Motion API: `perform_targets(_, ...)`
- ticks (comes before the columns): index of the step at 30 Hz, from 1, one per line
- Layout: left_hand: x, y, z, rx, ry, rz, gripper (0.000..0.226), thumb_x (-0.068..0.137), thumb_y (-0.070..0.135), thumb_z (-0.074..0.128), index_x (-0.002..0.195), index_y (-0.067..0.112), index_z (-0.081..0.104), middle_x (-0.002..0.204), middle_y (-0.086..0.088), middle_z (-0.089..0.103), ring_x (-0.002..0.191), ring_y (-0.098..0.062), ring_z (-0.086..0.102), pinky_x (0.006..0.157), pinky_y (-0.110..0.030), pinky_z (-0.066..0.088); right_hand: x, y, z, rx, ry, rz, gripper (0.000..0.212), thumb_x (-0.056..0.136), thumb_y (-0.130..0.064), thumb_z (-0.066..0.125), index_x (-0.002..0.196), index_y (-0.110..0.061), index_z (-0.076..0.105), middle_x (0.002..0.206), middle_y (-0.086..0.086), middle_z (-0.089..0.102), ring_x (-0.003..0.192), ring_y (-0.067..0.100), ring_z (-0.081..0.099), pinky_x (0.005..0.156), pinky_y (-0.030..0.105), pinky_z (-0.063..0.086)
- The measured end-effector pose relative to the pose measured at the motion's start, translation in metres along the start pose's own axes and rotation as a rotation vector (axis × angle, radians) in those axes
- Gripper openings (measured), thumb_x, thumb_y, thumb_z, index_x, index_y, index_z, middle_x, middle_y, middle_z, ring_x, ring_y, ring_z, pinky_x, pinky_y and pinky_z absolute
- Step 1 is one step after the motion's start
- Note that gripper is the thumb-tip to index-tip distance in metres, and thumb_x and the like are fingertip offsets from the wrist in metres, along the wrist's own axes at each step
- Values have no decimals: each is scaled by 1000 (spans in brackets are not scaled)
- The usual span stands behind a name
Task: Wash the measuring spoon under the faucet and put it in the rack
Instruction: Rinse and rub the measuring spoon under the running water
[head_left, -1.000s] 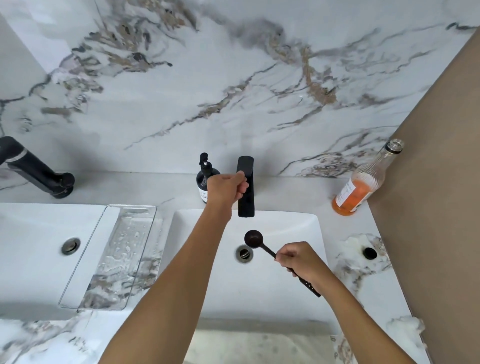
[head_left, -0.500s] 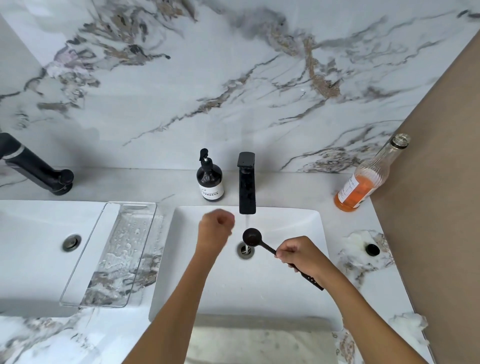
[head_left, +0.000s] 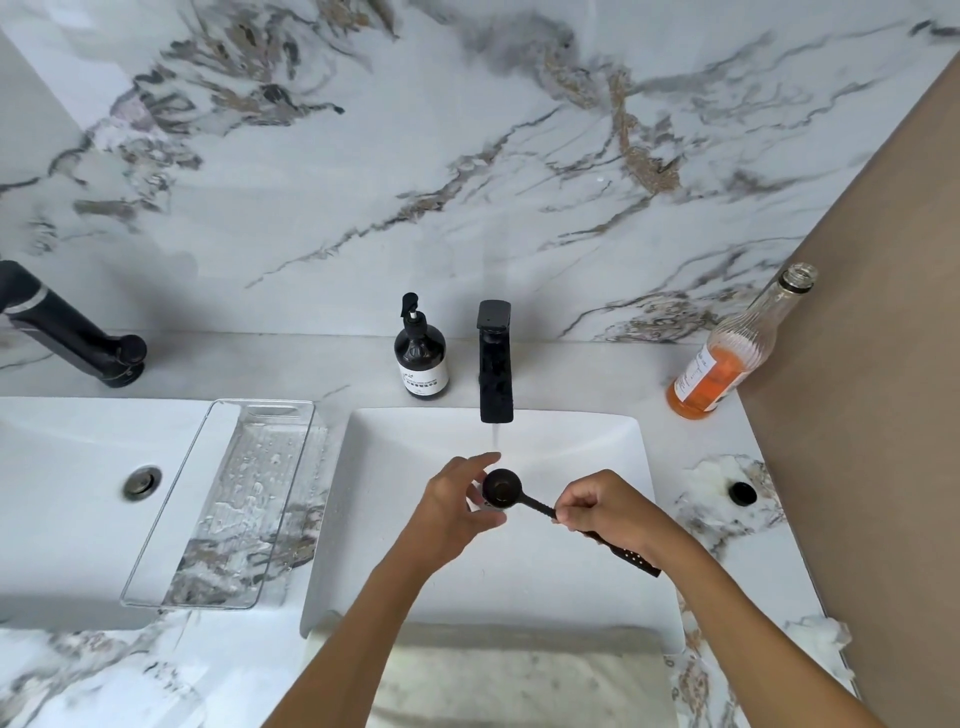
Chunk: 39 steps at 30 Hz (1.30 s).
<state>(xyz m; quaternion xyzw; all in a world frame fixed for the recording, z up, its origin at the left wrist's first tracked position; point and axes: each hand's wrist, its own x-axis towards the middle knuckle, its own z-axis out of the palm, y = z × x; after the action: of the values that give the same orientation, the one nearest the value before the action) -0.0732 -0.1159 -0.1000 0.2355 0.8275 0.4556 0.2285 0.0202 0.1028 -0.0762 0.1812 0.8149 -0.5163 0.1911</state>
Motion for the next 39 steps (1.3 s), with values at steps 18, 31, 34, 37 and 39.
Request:
perform_targets(18,-3,6,-10,-208,154,-160,48,67,3,88,100,32,67,99,-3,68,72,-3,60,71,-19,53,-31,25,-34,459,331,122,27,93,-33,66,84,-9,77,78,4,73,62,14,64,57,27,47)
perform_targets(31,-2,17,21,-297,216,-237,45,68,7,86,105,23,67,93,-8,71,75,-14,66,62,-16,50,-4,-13,44,1277,415,104,8,89,-11,71,90,-4,68,74,8,68,66,19,69,63,27,59)
perform_targets(34,-2,17,21,-308,251,-235,45,67,7,86,103,25,66,94,-6,70,78,-17,67,64,-17,53,4,-16,50,1293,375,109,8,90,-9,70,92,-2,67,77,10,70,71,22,71,66,28,60)
perform_targets(37,-2,14,20,-319,264,-242,44,67,8,87,100,26,66,92,-6,70,77,-18,67,63,-17,53,10,-18,54,1315,334,113,8,89,-8,70,91,0,67,80,14,71,74,26,73,67,29,60)
perform_targets(39,-2,10,20,-346,263,-255,43,67,8,88,100,25,66,92,-7,69,75,-18,67,62,-18,52,14,-19,55,1306,325,121,8,89,-7,70,90,0,67,81,16,71,74,27,73,66,29,60)
